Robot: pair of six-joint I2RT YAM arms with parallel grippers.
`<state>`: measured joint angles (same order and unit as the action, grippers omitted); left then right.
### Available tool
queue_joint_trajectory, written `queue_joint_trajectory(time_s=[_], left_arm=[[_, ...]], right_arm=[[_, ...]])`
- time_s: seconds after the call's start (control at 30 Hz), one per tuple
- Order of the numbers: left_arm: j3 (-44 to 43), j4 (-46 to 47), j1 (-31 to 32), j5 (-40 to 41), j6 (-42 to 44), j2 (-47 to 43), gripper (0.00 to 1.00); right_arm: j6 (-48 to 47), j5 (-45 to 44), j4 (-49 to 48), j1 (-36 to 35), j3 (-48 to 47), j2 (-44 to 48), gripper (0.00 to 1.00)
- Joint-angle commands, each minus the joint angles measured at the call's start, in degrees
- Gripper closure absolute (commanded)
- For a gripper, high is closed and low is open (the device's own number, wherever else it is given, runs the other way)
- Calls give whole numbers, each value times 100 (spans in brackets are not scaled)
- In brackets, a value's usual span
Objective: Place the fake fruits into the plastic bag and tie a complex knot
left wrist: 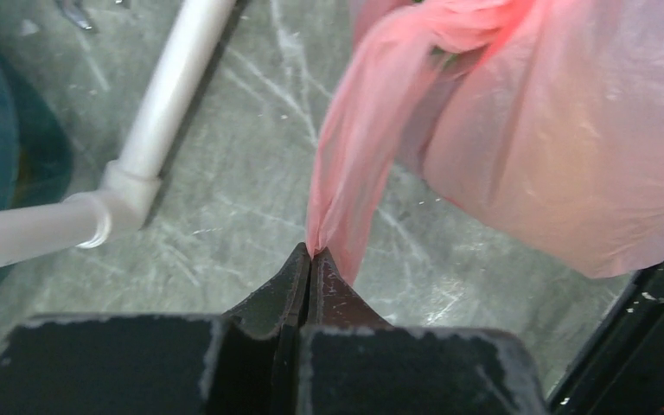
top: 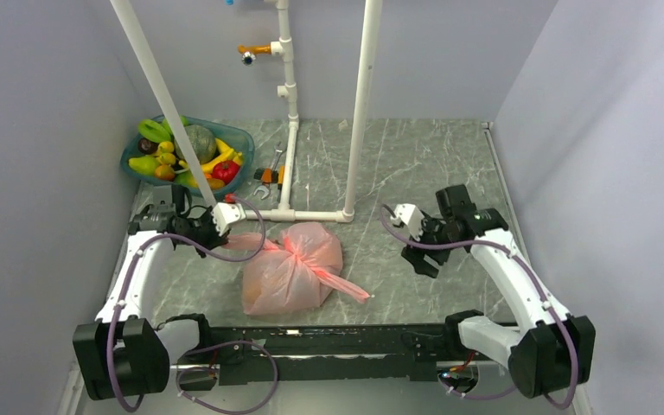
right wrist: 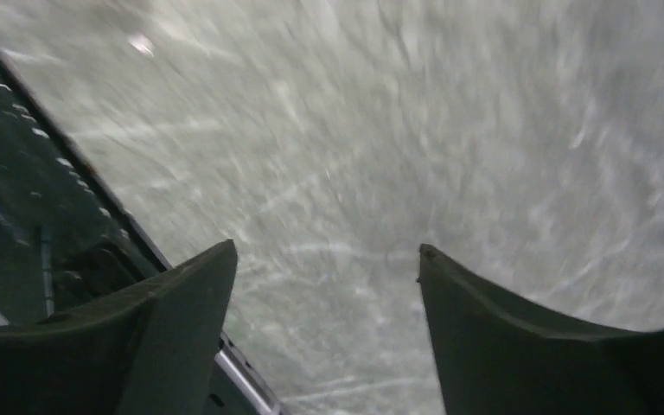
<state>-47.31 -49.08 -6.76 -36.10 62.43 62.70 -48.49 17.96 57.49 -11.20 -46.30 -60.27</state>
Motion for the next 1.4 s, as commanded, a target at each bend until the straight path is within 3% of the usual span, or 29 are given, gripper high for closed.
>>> queue_joint_trajectory(time_s=[0.0,0.17,0.37,0.67,0.7,0.73,0.87,1.07,1.17,1.27,1.37], left_arm=[[141,77,256,-54,-328,-122,100],[97,231,375,-2,-642,-12,100],[43,287,461,-2,-995,34,100],[198,571,496,-30,-1382,6,100],[222,607,500,-47,-1431,6,100],[249,620,495,-71,-1454,-4,100],[336,616,500,-14,-1510,-161,100],[262,642,-2,106,-1220,-392,100],[302,837,-153,228,-898,-376,100],[432,613,-132,-162,-520,-390,100],[722,624,160,-4,-367,-522,100]], right_arm=[[690,1583,343,-735,-1127,-505,3],[1658,1843,-193,-2105,-1397,-1020,0],[1727,2110,-337,-2675,-1900,-1979,0],[2679,1455,-1608,-3941,-982,-2263,0],[2576,1275,-1688,-4083,-789,-2273,4],[2413,980,-1688,-4199,-699,-2316,16],[2333,46,-1623,-3824,-778,-2194,100],[1218,-699,-1201,-1964,-767,-1235,100],[863,-1019,-1521,-1730,-144,-918,100],[1156,-759,-1720,-1813,181,-966,100],[1353,-710,-1873,-1868,380,-1062,100]])
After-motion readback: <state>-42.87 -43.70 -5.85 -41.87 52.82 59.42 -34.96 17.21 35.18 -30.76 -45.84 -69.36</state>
